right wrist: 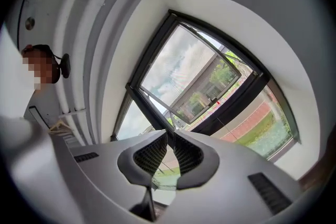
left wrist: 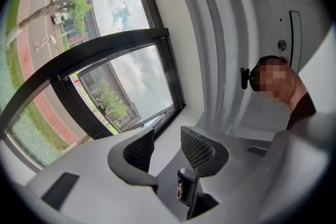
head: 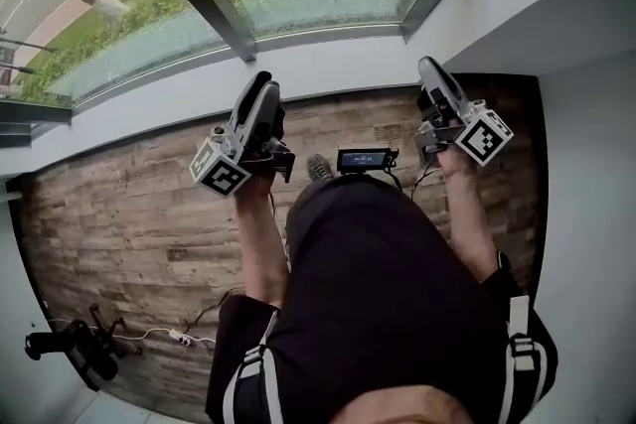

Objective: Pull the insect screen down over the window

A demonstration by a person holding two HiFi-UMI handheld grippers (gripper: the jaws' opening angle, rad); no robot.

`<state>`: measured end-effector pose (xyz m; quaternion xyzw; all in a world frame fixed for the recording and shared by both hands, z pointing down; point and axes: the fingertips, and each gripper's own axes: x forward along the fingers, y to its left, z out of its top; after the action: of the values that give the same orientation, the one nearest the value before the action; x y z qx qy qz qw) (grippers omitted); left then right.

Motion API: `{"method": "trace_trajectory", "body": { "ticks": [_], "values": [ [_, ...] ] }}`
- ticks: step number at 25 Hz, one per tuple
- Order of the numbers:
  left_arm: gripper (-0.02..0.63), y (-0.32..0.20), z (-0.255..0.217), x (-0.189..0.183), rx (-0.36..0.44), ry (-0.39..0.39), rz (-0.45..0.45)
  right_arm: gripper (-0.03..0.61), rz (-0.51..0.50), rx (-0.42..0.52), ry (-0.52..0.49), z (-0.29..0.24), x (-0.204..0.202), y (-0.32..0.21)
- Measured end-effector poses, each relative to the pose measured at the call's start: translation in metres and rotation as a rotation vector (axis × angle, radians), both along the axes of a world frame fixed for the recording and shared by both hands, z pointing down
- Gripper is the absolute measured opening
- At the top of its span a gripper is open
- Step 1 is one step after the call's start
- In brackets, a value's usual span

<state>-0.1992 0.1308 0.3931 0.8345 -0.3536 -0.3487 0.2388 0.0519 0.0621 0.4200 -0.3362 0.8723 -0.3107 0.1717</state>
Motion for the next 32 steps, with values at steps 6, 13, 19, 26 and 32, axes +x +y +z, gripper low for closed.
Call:
{"method": "trace_trajectory", "body": {
  "ticks": [6, 13, 19, 26, 32],
  "values": [
    [0.156, 0.053, -0.01, 0.062, -0.014, -0.041, 0.032, 0.043, 0.015, -0.012, -0.045, -0.005, 0.055, 0.06],
    [0.156, 0.17, -0.015, 0.125, -0.034, -0.122, 0.025, 0.044, -0.011, -0.022, -0.14, 0.0, 0.109, 0.16],
    [0.156, 0.193, -0.005, 0.136, -0.087, -0.181, 0.02, 0.043, -0.035, -0.033, -0.207, 0.011, 0.11, 0.181],
    [0.156, 0.187, -0.015, 0.149, -0.082, -0.197, 0.076, 0.037, 0.036, -0.035, -0.261, 0.019, 0.13, 0.194],
    [0.156, 0.201, -0.015, 0.151, -0.047, -0.19, 0.123, 0.009, 0.08, -0.049, -0.256, 0.034, 0.129, 0.208]
  ]
}}
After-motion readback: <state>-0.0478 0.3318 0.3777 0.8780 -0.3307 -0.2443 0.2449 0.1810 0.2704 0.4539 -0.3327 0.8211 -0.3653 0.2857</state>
